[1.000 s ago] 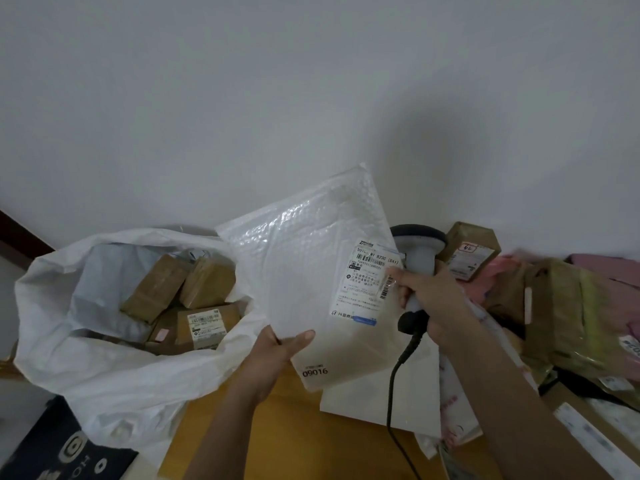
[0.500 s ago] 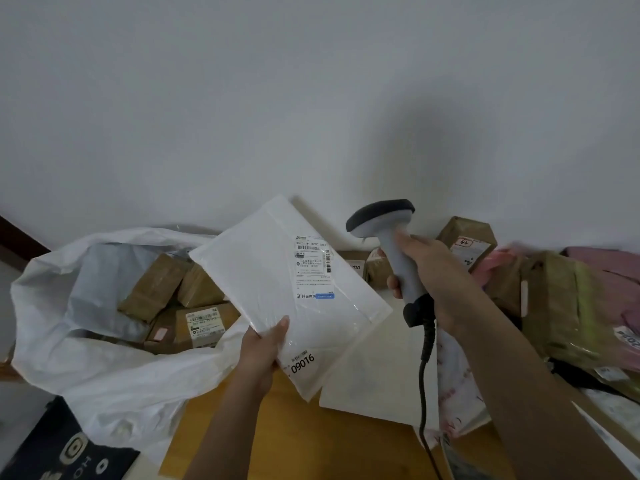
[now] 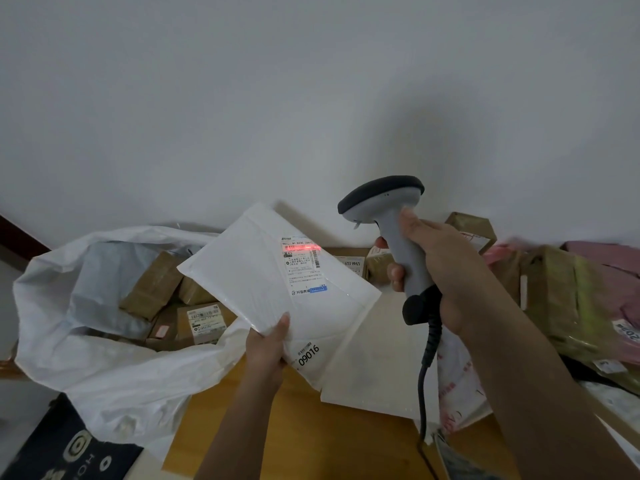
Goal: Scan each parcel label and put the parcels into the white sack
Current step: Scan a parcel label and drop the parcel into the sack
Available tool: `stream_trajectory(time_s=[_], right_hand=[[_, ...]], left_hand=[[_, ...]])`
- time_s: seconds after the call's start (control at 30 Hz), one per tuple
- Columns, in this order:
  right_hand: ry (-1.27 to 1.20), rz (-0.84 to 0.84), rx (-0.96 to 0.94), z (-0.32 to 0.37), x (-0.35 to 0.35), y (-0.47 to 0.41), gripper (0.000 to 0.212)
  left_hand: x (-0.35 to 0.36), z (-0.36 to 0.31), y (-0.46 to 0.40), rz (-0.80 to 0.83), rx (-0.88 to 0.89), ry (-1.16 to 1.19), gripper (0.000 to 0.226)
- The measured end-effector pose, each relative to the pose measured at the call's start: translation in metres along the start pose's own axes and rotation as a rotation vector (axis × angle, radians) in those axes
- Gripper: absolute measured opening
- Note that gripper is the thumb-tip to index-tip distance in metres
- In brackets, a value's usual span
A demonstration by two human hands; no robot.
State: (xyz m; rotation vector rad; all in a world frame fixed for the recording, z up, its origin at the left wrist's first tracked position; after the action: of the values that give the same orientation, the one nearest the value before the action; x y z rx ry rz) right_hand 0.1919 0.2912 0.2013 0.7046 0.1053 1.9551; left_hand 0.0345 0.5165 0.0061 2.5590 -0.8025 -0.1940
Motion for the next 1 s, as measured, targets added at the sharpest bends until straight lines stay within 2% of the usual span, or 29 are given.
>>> stream_trajectory(time_s=[0.23, 0.53, 1.0], right_hand=[[-0.039, -0.013, -0.008, 0.004, -0.002, 0.008, 0.028], [-0.002, -0.044, -0.020, 0.006, -0.007, 0.009, 0.035], [0.029, 0.020, -0.030, -0.007, 0.010, -0.007, 0.032]], left_hand=[[0.001, 0.003, 0.001, -0.036, -0.013, 0.012, 0.043], [0.004, 0.001, 0.005, -0.031, 0.001, 0.008, 0.045], [-0.004, -0.007, 0.007, -0.013, 0.026, -0.029, 0.037]])
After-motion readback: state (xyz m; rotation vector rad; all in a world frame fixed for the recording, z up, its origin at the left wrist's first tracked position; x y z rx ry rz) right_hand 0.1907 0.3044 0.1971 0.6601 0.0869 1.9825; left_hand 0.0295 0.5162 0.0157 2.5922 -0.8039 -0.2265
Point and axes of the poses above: each hand's wrist, its own y-axis away from the middle knuckle, its own x-axis out of the palm, z = x × y, the point moved 10 cm from there along -y, towards the middle knuckle, and after that the axes turned 9 degrees about -y, right-handed, at the moved point
